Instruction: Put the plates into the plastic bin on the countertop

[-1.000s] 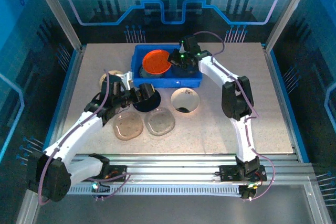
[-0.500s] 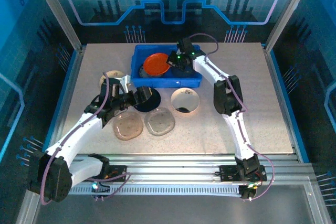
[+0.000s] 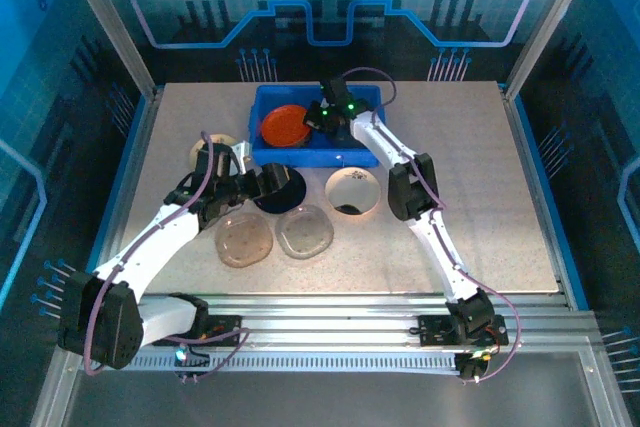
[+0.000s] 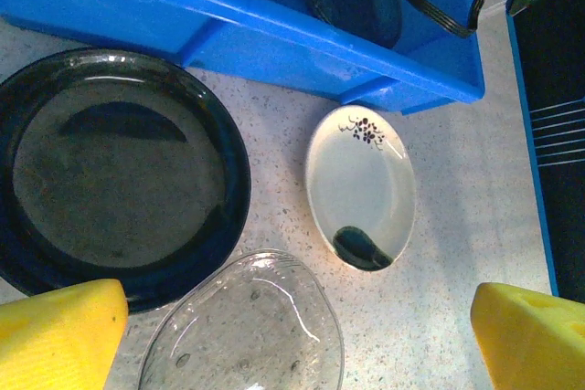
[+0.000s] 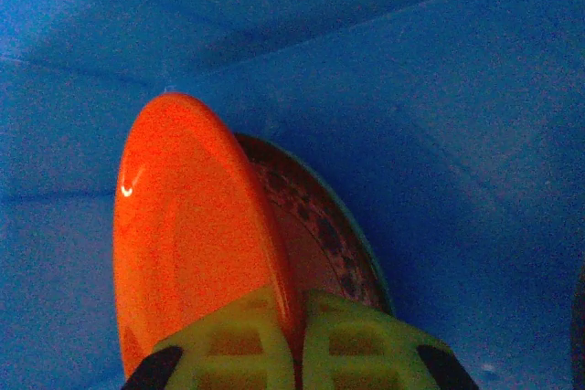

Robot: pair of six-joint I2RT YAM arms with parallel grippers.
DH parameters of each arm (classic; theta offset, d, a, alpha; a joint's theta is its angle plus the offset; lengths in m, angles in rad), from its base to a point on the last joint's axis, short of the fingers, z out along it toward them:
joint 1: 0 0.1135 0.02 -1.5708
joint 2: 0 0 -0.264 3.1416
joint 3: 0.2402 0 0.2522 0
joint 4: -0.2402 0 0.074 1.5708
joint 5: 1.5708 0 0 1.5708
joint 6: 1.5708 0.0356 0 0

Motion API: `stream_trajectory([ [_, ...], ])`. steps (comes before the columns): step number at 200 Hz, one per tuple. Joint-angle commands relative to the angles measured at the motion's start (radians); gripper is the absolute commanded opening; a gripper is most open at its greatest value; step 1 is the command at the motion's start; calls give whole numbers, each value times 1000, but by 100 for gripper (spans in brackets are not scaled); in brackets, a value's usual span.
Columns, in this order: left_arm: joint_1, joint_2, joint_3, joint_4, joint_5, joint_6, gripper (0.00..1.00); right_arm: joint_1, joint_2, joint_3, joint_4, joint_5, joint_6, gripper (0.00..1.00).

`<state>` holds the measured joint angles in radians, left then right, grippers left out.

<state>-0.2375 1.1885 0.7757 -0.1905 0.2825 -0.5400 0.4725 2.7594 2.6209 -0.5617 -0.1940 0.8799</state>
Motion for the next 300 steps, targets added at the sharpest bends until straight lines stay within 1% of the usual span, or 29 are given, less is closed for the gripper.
stream_trajectory([
  [1,9,-4,30,-32,-17,35,97,23,23,44,-38,9,0,0],
  [21,9,-9,30,-36,-13,41,97,33,8,39,-50,20,-21,0],
  [34,10,-16,24,-38,-14,46,98,41,-15,20,-55,39,-44,13],
  [42,10,-22,17,-35,-18,45,98,46,-28,10,-59,54,-58,19],
  [72,10,-26,-10,-8,-15,34,98,52,-86,-18,-87,104,-106,34],
  [88,10,-23,-13,-3,-10,31,98,52,-124,-57,-86,128,-126,39],
  [109,10,-26,-2,-15,-11,33,98,51,-159,-95,-75,137,-138,41],
  [154,11,-36,19,-33,-26,38,98,46,-207,-119,-85,136,-161,46],
  [177,12,-27,27,-33,-26,43,98,42,-247,-165,-57,128,-172,52],
  [229,12,-15,35,-33,-23,42,98,31,-247,-166,-62,109,-167,53],
  [257,11,-8,34,-26,-19,39,99,26,-277,-222,-38,108,-167,51],
  [273,12,-3,36,-25,-13,40,98,22,-300,-262,-20,104,-165,49],
  [290,11,3,28,-13,-11,38,98,17,-346,-319,10,86,-172,43],
  [300,11,6,17,0,-5,36,98,14,-381,-348,16,86,-187,42],
])
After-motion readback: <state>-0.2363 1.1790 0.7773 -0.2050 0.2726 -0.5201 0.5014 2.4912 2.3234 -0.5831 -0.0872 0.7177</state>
